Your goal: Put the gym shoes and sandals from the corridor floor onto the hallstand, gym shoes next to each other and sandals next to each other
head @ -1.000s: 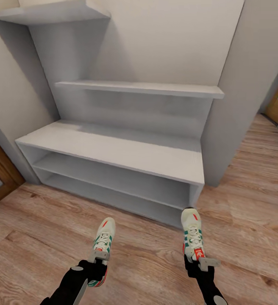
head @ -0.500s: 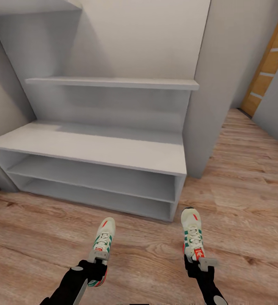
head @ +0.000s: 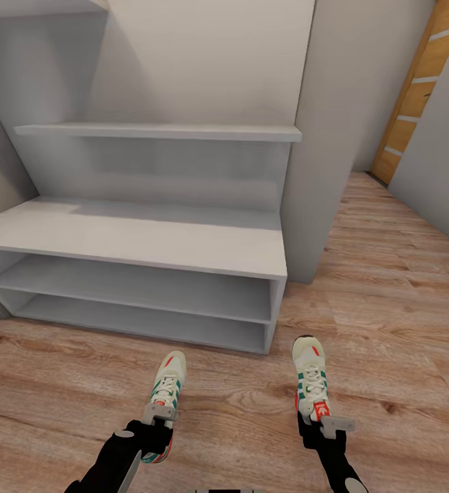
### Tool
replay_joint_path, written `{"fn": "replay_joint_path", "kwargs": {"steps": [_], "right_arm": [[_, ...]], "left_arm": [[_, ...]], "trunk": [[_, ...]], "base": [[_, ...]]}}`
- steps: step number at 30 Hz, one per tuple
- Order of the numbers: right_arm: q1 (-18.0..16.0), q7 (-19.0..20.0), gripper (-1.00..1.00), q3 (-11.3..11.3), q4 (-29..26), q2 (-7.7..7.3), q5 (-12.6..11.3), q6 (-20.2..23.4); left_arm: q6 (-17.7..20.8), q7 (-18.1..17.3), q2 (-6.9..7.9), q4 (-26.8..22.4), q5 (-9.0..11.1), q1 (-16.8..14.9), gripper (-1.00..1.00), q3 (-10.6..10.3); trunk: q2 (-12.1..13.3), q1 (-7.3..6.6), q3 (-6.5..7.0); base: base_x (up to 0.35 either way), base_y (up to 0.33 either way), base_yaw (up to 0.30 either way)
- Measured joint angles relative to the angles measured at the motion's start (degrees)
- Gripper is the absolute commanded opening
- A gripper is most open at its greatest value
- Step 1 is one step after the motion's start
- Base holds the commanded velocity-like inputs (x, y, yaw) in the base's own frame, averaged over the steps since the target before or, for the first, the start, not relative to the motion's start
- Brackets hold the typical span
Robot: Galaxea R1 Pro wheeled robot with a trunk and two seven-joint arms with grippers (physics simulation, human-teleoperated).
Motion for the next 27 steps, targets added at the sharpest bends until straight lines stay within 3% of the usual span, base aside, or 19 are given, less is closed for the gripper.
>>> {"fn": "replay_joint_path", "kwargs": {"steps": [14, 20, 27], "right_arm": [[0.0, 0.0, -1.00, 0.0, 0.2, 0.00, 0.0, 0.0], [0.0, 0.0, -1.00, 0.0, 0.2, 0.00, 0.0, 0.0], [0.0, -0.1, -1.00, 0.0, 0.2, 0.00, 0.0, 0.0]], "left_arm": [[0.0, 0.0, 0.01, 0.0, -0.1, 0.0, -1.00, -0.1], [0.0, 0.0, -0.01, 0.0, 0.0, 0.0, -1.00, -0.1], [0.0, 0.0, 0.02, 0.0, -0.1, 0.0, -1.00, -0.1]], "trunk": [[0.0, 0.00, 0.00], [0.0, 0.00, 0.00], [0.0, 0.00, 0.00]], "base": [[-0.302, 0.017, -0.001], [-0.251, 0.224, 0.000], [-0.035, 0.325, 0.000]]}}
